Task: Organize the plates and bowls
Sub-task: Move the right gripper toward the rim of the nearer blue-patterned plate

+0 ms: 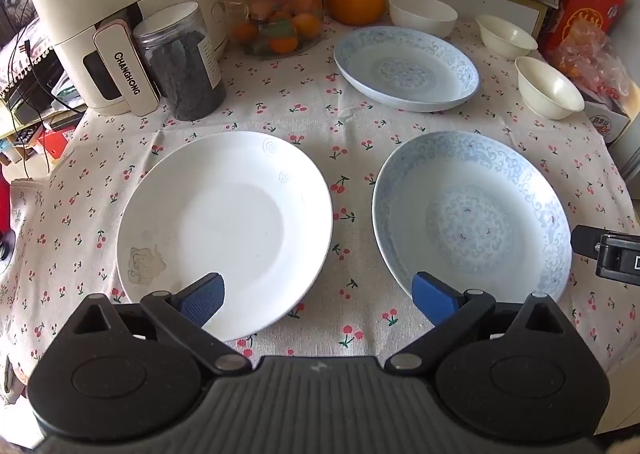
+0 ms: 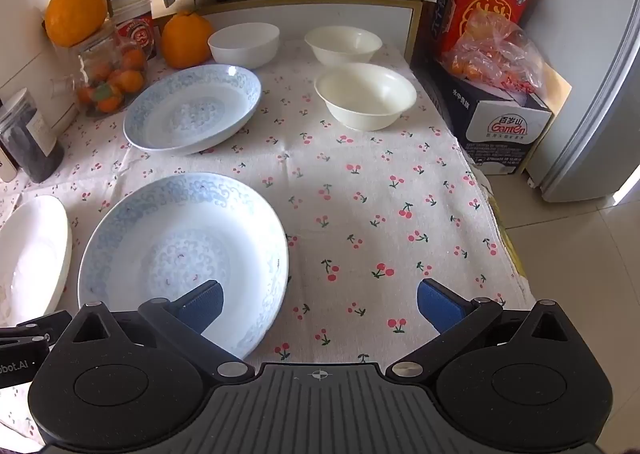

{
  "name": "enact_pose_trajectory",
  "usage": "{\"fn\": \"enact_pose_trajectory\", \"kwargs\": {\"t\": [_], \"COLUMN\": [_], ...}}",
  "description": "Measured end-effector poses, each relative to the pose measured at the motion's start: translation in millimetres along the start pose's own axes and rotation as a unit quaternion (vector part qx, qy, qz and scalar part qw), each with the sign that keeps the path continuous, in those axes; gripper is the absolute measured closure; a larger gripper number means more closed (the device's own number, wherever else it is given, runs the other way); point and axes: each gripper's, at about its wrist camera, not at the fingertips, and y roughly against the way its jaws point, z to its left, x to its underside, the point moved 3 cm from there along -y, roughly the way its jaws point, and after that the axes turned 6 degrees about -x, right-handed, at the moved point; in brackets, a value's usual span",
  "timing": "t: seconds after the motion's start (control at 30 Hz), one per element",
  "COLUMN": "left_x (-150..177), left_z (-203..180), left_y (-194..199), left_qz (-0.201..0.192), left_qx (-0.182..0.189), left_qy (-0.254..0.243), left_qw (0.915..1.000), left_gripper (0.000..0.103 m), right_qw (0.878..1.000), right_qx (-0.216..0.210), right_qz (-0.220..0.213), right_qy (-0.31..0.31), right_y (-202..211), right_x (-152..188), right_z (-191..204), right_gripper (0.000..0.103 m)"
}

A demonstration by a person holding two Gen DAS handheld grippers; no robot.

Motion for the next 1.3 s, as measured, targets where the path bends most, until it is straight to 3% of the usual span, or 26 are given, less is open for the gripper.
{"fn": "enact_pose_trajectory", "kwargs": {"t": [1.3], "left_x": [1.8], "left_z": [4.2], "left_y": [6.5], "left_qz": [-0.013], "left_qx": [-0.007], "left_qy": [0.004], "left_qw": [0.9999], "left_gripper": [0.002], "right_qw": [1.0], "right_qx": [-0.001], "right_qz": [0.01], "right_qy": [-0.002], "right_y": [-4.7], "right_x": [2.1], "right_z": [0.9], "right_gripper": [0.0]}}
